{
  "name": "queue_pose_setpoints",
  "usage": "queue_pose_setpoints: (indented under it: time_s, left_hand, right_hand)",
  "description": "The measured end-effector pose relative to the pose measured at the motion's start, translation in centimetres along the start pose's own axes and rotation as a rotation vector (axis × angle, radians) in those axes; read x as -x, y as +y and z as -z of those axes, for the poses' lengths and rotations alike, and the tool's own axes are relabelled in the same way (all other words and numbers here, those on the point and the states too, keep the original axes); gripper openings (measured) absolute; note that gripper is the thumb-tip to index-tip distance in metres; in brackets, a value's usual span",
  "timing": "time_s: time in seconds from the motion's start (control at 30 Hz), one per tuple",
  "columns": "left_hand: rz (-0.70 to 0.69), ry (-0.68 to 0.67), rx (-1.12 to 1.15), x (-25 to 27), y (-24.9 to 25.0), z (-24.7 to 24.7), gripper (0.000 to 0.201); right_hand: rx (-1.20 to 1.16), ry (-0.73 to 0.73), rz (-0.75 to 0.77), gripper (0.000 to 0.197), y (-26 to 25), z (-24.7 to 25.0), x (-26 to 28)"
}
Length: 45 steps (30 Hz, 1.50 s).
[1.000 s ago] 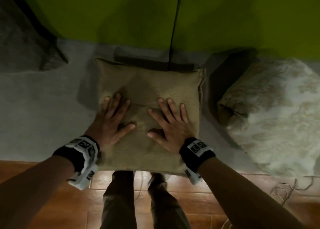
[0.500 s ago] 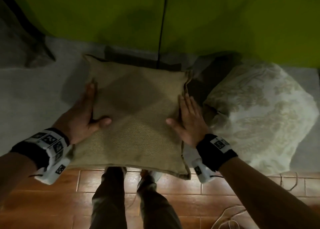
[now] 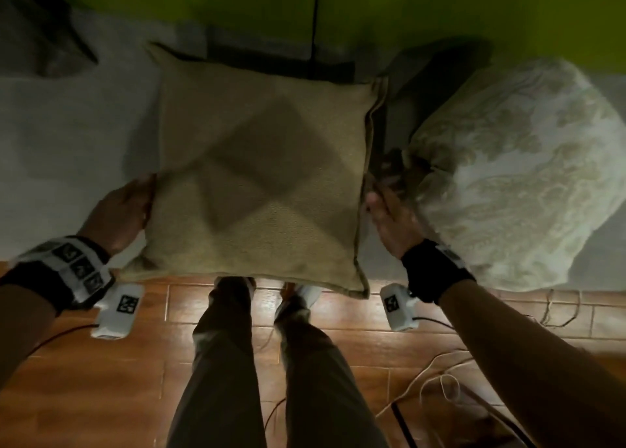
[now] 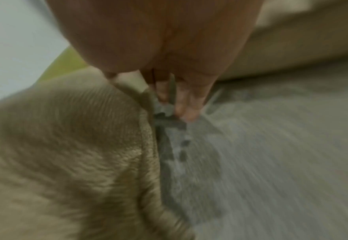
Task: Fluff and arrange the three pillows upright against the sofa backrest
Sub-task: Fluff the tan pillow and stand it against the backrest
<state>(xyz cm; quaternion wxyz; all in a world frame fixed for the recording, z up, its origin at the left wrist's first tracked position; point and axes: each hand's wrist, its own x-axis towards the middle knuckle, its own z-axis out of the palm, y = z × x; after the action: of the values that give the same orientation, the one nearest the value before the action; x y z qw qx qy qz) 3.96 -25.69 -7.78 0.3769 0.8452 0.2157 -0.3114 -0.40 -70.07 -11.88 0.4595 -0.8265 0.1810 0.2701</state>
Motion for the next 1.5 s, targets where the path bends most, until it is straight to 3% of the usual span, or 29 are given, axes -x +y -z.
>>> queue_pose_setpoints:
  time_s: [0.07, 0.2, 0.27, 0.4, 0.57, 0.63, 0.7, 0.77, 0.87, 0.93, 1.0, 1.13, 1.2, 1.3, 1.4, 1.5]
  left_hand:
    - [0.054, 0.022, 0.2, 0.2, -0.1, 0.2, 0.036]
    - [0.047, 0.04, 0.19, -0.3, 1.2, 0.7, 0.029]
    - [0.05, 0.062, 0.134, -0.8, 1.7, 1.1, 0.027]
    - [0.034, 0.06, -0.058, -1.6, 1.7, 1.4, 0.018]
    - [0.074, 0.091, 0.064, -1.8, 0.4, 1.6, 0.02]
    - [0.036, 0.097, 0.128, -1.4, 0.6, 1.7, 0.03]
    - [-0.016, 0.089, 0.095, -0.9, 1.4, 1.5, 0.036]
    - [-0.002, 0.086, 0.113, -0.8, 2.1, 1.3, 0.043]
    - [0.139, 0.064, 0.306, -1.4, 2.6, 1.2, 0.044]
    - [0.102, 0.025, 0.201, -1.8, 2.6, 0.7, 0.038]
    - [0.059, 0.057, 0.033, -2.4, 2.4, 0.2, 0.026]
    - [0.094, 0.118, -0.07, -3.0, 1.3, 0.6, 0.034]
    - [0.099, 0.087, -0.093, -2.9, 1.0, 1.3, 0.04]
    - [0.021, 0.18, -0.153, -2.4, 2.0, 1.8, 0.045]
    - [-0.273, 0.328, -0.177, -1.1, 4.9, 1.6, 0.054]
    - [-0.582, 0.214, -0.403, 0.1, 9.6, -0.7, 0.066]
  right_hand:
    - [-0.033, -0.069, -0.092, 0.025, 1.5, -0.3, 0.3]
    - [-0.17, -0.116, -0.178, 0.016, 0.5, -0.3, -0.4]
    - [-0.087, -0.112, -0.187, 0.02, 0.6, -0.1, -1.2]
    - [0.226, -0.095, -0.14, 0.009, 1.2, 0.6, -2.0]
    - [0.482, 0.023, -0.062, 0.017, 0.5, -0.3, -1.0]
    - [0.396, 0.127, 0.092, 0.02, -0.7, -1.0, 0.2]
    - [0.337, 0.162, 0.331, 0.039, -3.0, -1.5, 1.6]
    - [0.383, 0.08, 0.432, 0.056, -5.4, -2.1, 2.5]
    - [0.583, 0.018, 0.543, 0.069, -7.5, -3.1, 1.9]
    - [0.674, 0.006, 0.615, 0.07, -7.8, -3.5, 0.9]
    - [0.694, -0.047, 0.62, 0.072, -7.7, -3.6, 0.4]
    - [0.855, -0.191, 0.538, 0.08, -6.3, -2.6, -0.8]
    - [0.941, -0.256, 0.532, 0.084, -6.0, -1.4, -1.3]
    - [0.929, -0.233, 0.538, 0.082, -7.4, -0.2, -1.2]
    - [0.832, -0.023, 0.597, 0.072, -9.9, 0.0, -1.0]
    - [0.79, -0.006, 0.6, 0.067, -13.7, -1.4, -2.7]
